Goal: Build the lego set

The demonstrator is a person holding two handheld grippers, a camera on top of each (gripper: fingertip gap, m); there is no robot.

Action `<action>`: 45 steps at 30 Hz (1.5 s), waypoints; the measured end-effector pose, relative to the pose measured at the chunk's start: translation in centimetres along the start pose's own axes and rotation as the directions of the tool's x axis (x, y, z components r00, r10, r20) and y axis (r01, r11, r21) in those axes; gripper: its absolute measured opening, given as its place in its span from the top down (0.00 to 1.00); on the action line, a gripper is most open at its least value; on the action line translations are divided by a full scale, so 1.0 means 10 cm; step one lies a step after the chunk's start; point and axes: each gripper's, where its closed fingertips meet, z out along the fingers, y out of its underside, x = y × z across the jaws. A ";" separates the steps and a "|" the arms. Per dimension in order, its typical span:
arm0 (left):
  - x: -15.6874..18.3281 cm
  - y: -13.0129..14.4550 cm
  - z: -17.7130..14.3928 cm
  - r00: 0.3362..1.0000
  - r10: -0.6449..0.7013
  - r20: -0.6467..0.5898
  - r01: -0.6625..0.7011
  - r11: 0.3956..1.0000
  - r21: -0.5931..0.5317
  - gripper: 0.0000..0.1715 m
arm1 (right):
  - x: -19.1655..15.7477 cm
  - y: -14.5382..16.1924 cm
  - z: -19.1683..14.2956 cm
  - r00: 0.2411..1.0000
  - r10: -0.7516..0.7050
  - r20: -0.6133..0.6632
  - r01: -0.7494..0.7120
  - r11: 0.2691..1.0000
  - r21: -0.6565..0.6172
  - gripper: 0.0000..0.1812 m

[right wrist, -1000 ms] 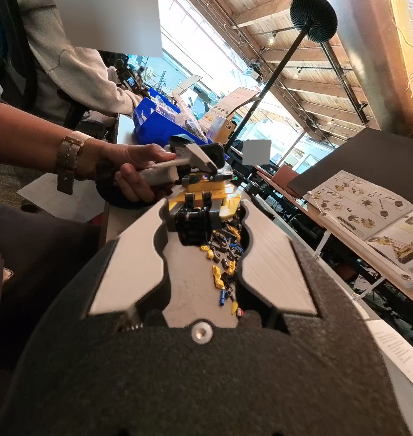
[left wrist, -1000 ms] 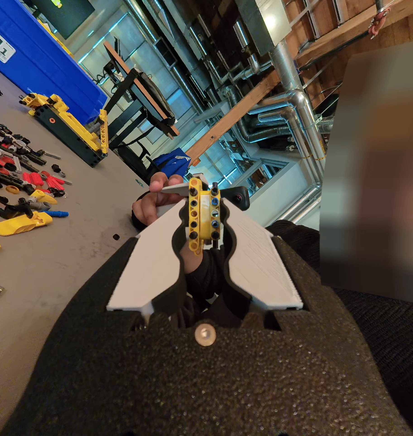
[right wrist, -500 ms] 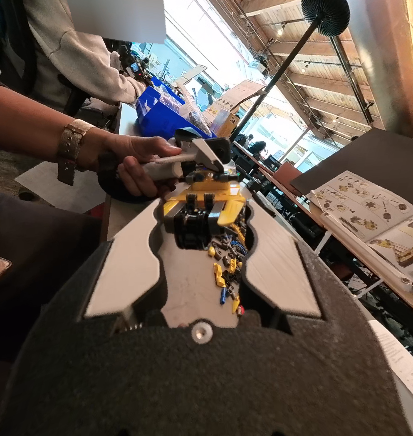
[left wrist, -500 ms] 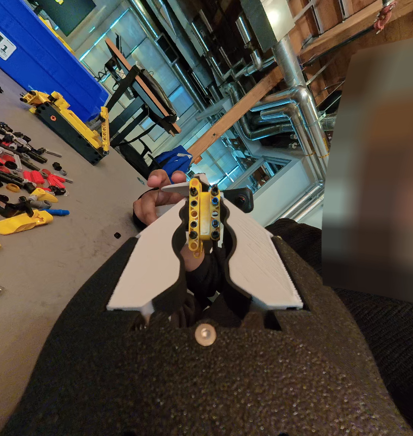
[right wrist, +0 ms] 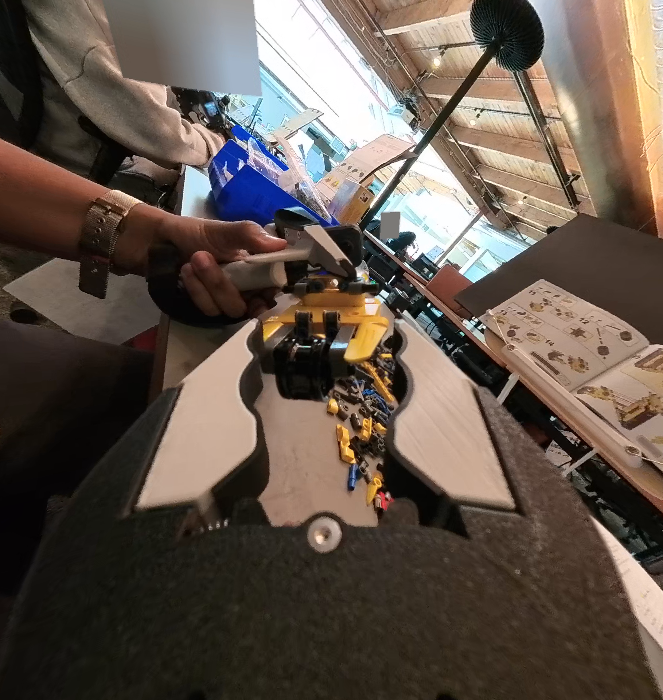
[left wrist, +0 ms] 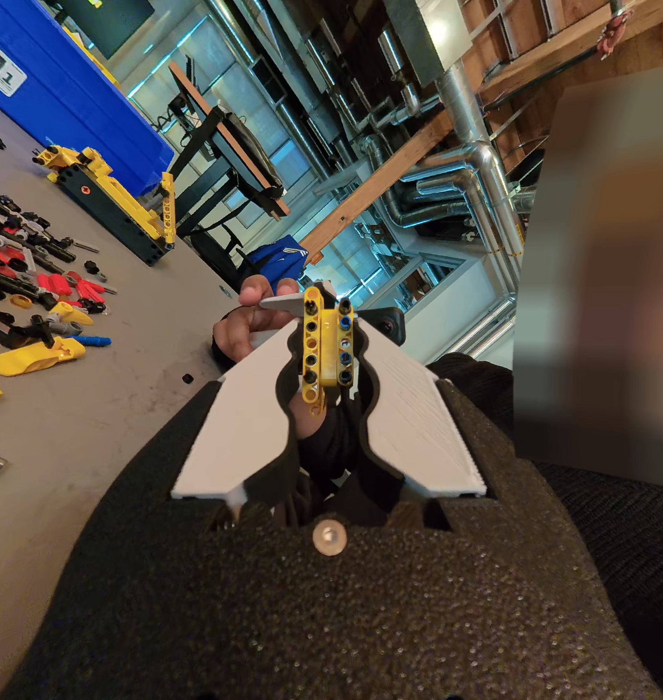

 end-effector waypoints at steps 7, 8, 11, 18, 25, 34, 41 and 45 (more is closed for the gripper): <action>0.04 -0.10 -0.07 0.999 -0.028 -0.043 0.031 0.997 0.066 0.86 | 0.14 -0.06 -0.07 0.997 0.046 -0.064 -0.042 0.997 0.062 0.63; 0.03 -0.12 -0.08 0.999 -0.030 -0.042 0.033 0.996 0.078 0.86 | 0.13 -0.07 -0.07 0.998 0.047 -0.053 -0.043 0.997 0.065 0.61; -0.01 -0.20 -0.13 0.999 -0.035 -0.020 0.037 0.991 0.130 0.86 | 0.10 -0.05 -0.05 0.999 0.025 -0.048 -0.023 0.999 0.050 0.51; -0.02 -0.18 -0.11 0.999 -0.034 -0.010 0.035 0.993 0.117 0.86 | 0.08 0.06 0.05 0.998 0.020 -0.055 -0.022 0.998 -0.052 0.46; -0.03 -0.10 -0.06 1.000 -0.018 0.004 0.018 0.998 0.068 0.86 | -0.01 0.09 0.12 0.997 -0.050 -0.058 0.045 0.995 -0.092 0.51; 0.00 -0.08 -0.05 0.999 -0.035 -0.025 0.036 0.998 0.050 0.86 | -0.03 0.06 0.12 0.996 -0.068 -0.060 0.064 0.995 -0.071 0.57; 0.05 -0.14 -0.08 0.999 -0.002 -0.053 0.007 0.996 0.092 0.78 | -0.02 0.06 0.13 0.996 -0.068 -0.062 0.063 0.995 -0.081 0.57; 0.10 -0.26 -0.16 0.996 0.019 -0.083 -0.004 0.984 0.176 0.67 | 0.04 0.05 0.11 0.995 -0.044 -0.088 0.038 0.996 -0.075 0.57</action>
